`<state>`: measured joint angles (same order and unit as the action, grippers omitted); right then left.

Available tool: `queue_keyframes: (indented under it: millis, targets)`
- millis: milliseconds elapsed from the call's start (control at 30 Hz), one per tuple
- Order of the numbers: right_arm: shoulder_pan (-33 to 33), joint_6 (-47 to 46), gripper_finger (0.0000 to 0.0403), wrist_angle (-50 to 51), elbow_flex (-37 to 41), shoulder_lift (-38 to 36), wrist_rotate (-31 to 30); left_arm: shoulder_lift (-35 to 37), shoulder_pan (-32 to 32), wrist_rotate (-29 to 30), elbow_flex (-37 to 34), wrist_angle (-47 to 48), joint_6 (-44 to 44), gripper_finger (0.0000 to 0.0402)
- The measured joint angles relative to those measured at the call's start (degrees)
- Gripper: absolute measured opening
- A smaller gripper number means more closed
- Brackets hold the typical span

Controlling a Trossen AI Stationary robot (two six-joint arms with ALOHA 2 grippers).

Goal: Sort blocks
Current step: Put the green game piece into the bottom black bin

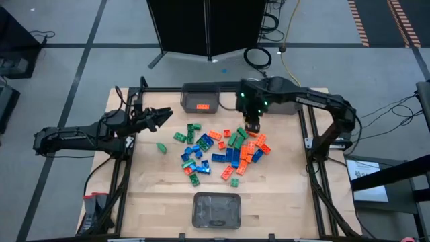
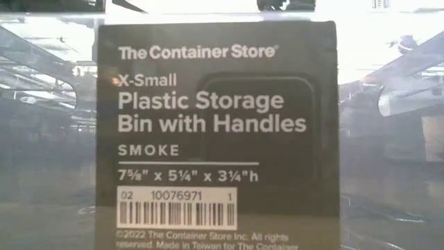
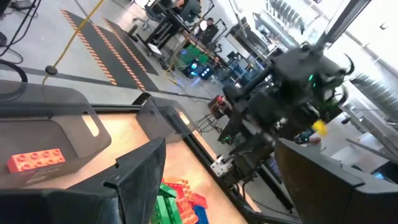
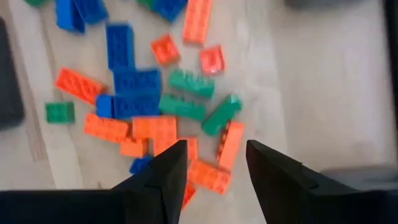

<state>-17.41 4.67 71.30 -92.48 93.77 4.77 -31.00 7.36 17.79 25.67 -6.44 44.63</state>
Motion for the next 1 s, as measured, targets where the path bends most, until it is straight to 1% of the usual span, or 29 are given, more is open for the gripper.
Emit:
queue_keyframes:
  millis: [100, 200, 267, 333, 400, 533, 700, 833, 933, 1000]
  targets:
    - [0.4, -1.8, 0.016, -5.8, 9.2, -3.6, 0.9, 0.0, 0.0, 0.0, 0.0, 0.1, 0.0, 0.0302]
    - [0.3, -2.2, 0.0165, -14.8, 17.3, -5.4, 4.5, 0.0, 0.0, 0.0, 0.0, 0.1, 0.0, 0.0302]
    - [0.3, -3.4, 0.0175, -19.7, 20.6, -5.4, 6.7, 0.0, 0.0, 0.0, 0.0, 0.1, 0.0, 0.0302]
    - [0.3, -4.5, 0.0187, -24.6, 22.9, -5.0, 7.0, 0.0, 0.0, 0.0, 0.0, 0.1, 0.0, 0.0302]
    - [0.3, -5.0, 0.0203, -28.5, 24.4, -4.2, 4.6, 0.0, 0.0, 0.0, 0.0, 0.1, 0.0, 0.0302]
    - [0.2, -4.0, 0.0239, -30.8, 25.3, -2.2, -2.8, 0.0, 0.0, -0.1, 0.0, 0.1, 0.1, 0.0302]
    - [0.1, -4.7, 0.0274, -31.8, 25.3, 0.7, -4.9, 0.0, 0.0, -0.1, 0.0, 0.1, 0.1, 0.0302]
    - [-0.2, -5.6, 0.0277, -31.8, 25.3, 3.6, -5.3, 0.0, 0.0, -0.1, 0.0, 0.1, 0.1, 0.0302]
    - [-0.3, -5.1, 0.0271, -32.7, 25.3, 5.9, -8.8, 0.0, 0.0, -0.1, 0.0, 0.1, 0.1, 0.0302]
    - [-0.8, -4.5, 0.0267, -33.5, 25.3, 7.0, -9.3, 0.0, 0.0, -0.1, 0.0, 0.1, 0.1, 0.0302]
